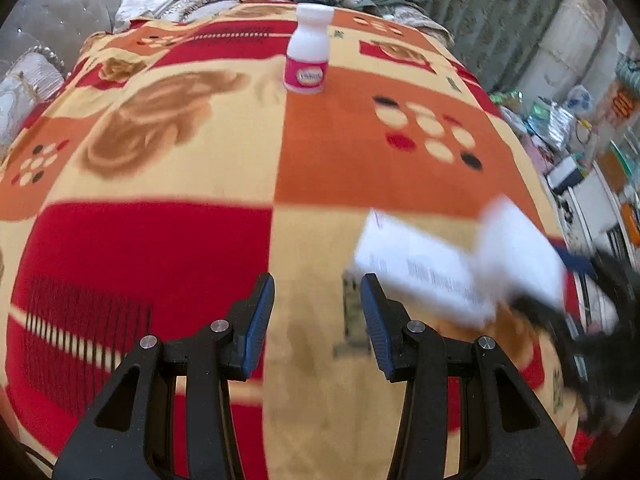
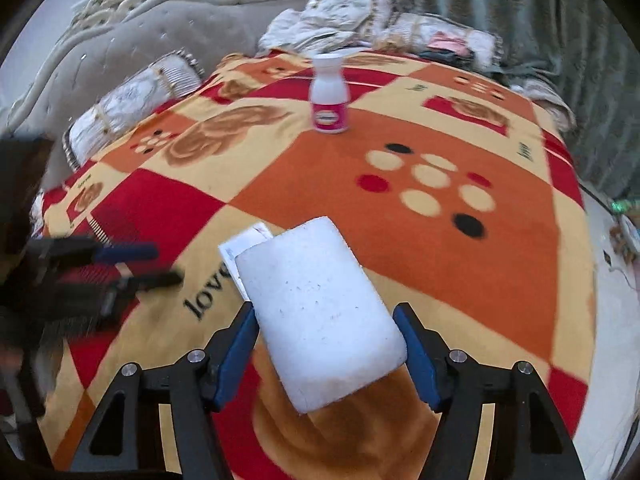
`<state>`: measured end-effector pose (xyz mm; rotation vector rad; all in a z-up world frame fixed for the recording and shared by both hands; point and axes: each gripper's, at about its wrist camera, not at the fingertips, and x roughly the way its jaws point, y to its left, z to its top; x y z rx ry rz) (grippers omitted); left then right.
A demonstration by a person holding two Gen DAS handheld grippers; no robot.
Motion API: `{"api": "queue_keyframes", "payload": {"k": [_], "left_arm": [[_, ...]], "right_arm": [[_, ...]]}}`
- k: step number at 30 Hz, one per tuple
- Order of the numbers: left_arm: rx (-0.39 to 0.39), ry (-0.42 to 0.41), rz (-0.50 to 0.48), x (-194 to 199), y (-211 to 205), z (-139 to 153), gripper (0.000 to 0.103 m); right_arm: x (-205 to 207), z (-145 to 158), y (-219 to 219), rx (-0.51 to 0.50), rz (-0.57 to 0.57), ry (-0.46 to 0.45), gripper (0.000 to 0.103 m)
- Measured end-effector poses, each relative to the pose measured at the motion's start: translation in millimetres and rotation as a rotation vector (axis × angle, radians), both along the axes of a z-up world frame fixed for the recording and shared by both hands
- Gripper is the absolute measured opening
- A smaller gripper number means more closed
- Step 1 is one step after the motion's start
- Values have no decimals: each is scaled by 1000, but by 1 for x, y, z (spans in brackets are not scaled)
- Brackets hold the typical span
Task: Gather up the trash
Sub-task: 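Grasp the white sponge with the right tool while the left tool grasps the long white box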
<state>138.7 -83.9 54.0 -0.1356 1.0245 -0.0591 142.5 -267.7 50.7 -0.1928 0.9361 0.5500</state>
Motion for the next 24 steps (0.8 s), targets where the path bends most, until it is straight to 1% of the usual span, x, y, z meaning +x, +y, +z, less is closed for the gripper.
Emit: {"api": "queue_keyframes", "payload": {"k": [3, 7, 9, 12, 14, 17, 18, 20, 22, 24], "left_arm": [[13, -15, 14, 31, -3, -1, 43], [37, -12, 19, 67, -11, -8, 43], [61, 6, 7, 79, -18, -15, 43], [107, 41, -43, 87, -27, -26, 43], [106, 56, -68, 79, -27, -29, 43], [64, 72, -111, 57, -25, -28, 43], [46, 81, -136, 46, -25, -27, 43], [41, 99, -198, 18, -29, -27, 43], [34, 106, -233, -3, -34, -26, 43], [-27, 122, -265, -25, -38, -25, 43]], "right_arm": [[-16, 4, -20, -7, -23, -7, 67], [-38, 3, -47, -11, -56, -2, 67], [-47, 2, -58, -7, -70, 4, 67], [-55, 1, -69, -8, -85, 6, 68], [-60, 2, -74, -5, -91, 5, 68], [-62, 4, -77, -4, -96, 0, 68], [-63, 4, -78, -2, -99, -2, 68], [-66, 4, -81, 5, -104, 0, 68], [-70, 1, -82, 1, -108, 7, 68], [-74, -4, -83, -10, -113, 20, 68]]}}
